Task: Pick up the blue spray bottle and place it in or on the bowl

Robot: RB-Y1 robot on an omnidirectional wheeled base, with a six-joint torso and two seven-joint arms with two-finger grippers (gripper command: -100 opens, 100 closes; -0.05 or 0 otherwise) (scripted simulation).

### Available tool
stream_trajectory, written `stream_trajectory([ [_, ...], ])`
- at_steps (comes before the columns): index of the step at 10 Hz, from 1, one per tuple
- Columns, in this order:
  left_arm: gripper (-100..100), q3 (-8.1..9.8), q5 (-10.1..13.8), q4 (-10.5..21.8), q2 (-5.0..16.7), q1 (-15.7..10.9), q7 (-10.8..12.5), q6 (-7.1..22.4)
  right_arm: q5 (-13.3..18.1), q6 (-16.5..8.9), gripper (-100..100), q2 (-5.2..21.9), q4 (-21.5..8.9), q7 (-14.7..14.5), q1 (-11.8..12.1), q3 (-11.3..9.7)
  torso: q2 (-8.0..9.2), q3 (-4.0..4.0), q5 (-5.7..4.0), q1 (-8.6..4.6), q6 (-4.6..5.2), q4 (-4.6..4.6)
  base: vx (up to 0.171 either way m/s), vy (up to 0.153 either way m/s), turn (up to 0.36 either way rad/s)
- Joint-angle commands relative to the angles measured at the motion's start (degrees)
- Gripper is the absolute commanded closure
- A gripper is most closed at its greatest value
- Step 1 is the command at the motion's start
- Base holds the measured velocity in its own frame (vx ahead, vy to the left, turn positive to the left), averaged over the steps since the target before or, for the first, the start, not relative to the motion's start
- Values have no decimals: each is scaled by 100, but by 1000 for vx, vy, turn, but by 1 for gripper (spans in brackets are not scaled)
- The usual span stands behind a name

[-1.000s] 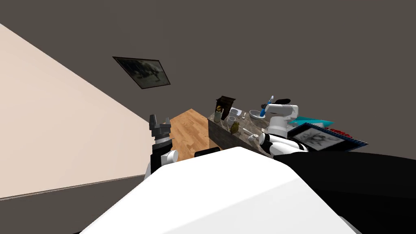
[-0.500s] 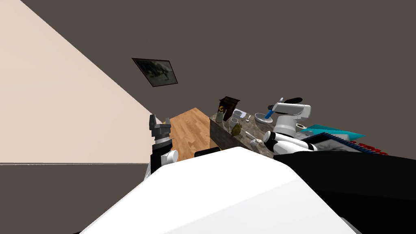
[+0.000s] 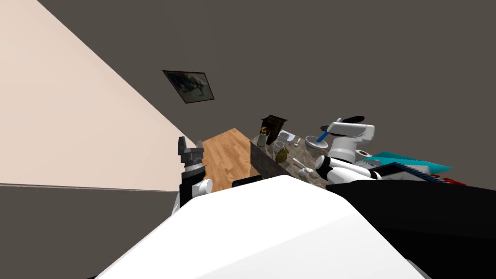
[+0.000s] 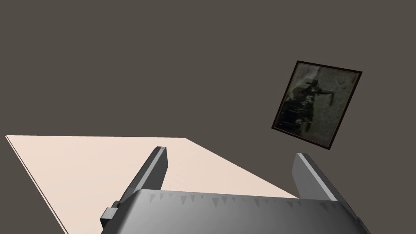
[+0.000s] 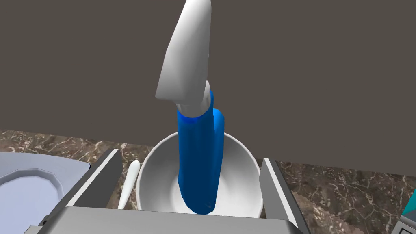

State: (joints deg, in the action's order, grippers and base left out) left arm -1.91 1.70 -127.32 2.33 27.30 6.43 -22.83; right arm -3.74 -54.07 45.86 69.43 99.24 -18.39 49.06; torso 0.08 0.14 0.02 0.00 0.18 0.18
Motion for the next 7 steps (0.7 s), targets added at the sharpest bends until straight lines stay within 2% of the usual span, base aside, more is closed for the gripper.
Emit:
stream_trajectory([
  [1, 0, 0, 0, 0, 0, 0, 0, 0, 0, 0, -100, 0, 0, 0, 0, 0, 0, 0, 0, 0, 0, 0, 0, 0, 0],
  [2, 0, 0, 0, 0, 0, 0, 0, 0, 0, 0, -100, 0, 0, 0, 0, 0, 0, 0, 0, 1, 0, 0, 0, 0, 0],
  [3, 0, 0, 0, 0, 0, 0, 0, 0, 0, 0, 0, 0, 0, 0, 0, 0, 0, 0, 0, 1, 0, 0, 0, 0, 0],
  [4, 0, 0, 0, 0, 0, 0, 0, 0, -9, -160, -100, 106, 47, 20, -32, -9, 0, 0, 0, 1, 0, 0, -11, -2, 62],
  [7, 0, 0, 0, 0, 0, 0, 0, 0, -26, -479, -100, 319, 142, 61, -96, -27, 6, 4, 1, -2, -1, 2, -17, -12, 51],
])
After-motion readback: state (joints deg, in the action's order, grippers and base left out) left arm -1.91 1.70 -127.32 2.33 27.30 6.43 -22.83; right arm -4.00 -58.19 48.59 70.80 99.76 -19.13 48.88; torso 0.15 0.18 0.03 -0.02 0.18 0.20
